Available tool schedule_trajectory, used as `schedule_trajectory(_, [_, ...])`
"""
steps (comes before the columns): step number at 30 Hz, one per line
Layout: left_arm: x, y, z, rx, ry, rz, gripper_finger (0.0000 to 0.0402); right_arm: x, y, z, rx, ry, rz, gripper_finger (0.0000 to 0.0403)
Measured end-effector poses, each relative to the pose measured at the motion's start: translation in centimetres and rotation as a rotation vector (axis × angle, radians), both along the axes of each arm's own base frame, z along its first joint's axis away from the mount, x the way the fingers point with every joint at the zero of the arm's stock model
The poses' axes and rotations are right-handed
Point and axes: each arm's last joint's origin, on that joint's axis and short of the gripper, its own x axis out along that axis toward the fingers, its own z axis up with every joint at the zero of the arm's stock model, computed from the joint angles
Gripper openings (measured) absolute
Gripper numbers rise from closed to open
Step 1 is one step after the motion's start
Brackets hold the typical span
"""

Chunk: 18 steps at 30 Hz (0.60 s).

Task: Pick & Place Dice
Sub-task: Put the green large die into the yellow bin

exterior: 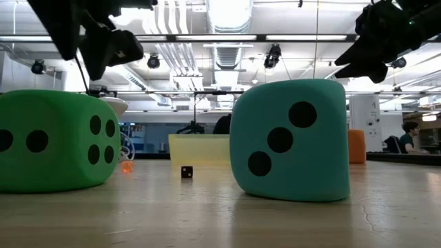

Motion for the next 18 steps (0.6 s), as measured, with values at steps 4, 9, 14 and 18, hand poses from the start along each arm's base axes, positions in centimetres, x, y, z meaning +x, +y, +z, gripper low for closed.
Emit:
schedule_trajectory(4, [0.3,0.1,0.0,-0.011,-0.022,0.009,0.0188,0.0,0.0,0.0,-0.001,-0.003,0.0,0.0215])
schedule_trajectory(9, [0.8,0.5,-0.7,-0.026,0.023,0.088,0.0202,0.0,0.0,-0.1,0.0,0.002,0.0,0.0215])
schedule_trajectory(14, [1.1,0.6,-1.5,-0.05,0.058,0.087,0.023,0.0,0.0,-0.2,-0.004,0.005,0.002,0.0215])
schedule_trajectory(18, [1.0,0.6,-2.3,-0.07,0.082,0.076,0.0249,0.0,0.0,-0.2,-0.006,0.005,0.003,0.0215])
